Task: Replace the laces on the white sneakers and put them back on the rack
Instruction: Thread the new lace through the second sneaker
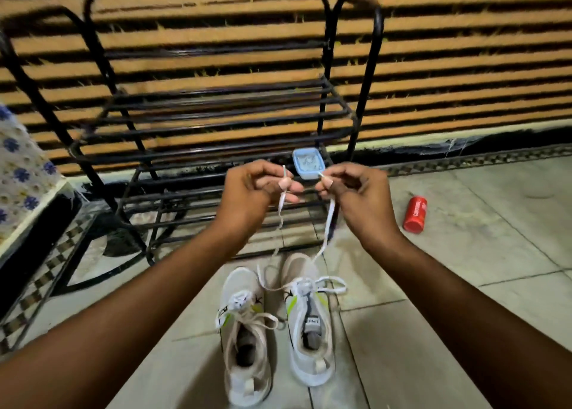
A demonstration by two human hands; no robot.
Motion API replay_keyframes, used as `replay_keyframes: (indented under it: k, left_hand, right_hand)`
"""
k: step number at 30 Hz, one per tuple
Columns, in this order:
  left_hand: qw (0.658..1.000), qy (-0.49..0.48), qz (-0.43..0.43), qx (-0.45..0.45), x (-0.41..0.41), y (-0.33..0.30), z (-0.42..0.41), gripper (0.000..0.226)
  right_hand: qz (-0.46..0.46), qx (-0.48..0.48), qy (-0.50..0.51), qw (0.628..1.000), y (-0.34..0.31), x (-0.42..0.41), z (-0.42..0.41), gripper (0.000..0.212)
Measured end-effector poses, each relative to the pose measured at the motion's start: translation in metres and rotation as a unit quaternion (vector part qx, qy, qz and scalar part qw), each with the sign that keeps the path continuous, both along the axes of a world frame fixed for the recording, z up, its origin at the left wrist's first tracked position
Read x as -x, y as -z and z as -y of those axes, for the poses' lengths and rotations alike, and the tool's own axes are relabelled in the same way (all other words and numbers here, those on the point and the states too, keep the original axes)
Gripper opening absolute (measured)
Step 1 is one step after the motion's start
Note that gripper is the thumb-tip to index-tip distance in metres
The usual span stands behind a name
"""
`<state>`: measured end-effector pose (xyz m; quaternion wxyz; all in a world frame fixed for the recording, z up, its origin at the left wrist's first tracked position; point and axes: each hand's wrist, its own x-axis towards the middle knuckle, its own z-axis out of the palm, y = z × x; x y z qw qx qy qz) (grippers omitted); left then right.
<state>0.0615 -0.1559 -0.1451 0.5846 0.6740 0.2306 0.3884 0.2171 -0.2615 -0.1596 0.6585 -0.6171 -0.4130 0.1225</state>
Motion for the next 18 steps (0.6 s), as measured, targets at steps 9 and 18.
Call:
replay_keyframes:
  k: [9,18]
  left_hand:
    - [0.997,-0.049,0.05,-0.038,0.019,-0.135,0.012,0.006]
    - [0.999,-0.036,0.017,0.006,0.021,-0.169,0.03,0.004]
  right_hand:
    - [-0.001,-0.119,0.021,0.993,-0.135,0.035,0.004,0.006]
    - [-0.053,-0.108,0.033,0.992,-0.165,0.054,0.012,0.015]
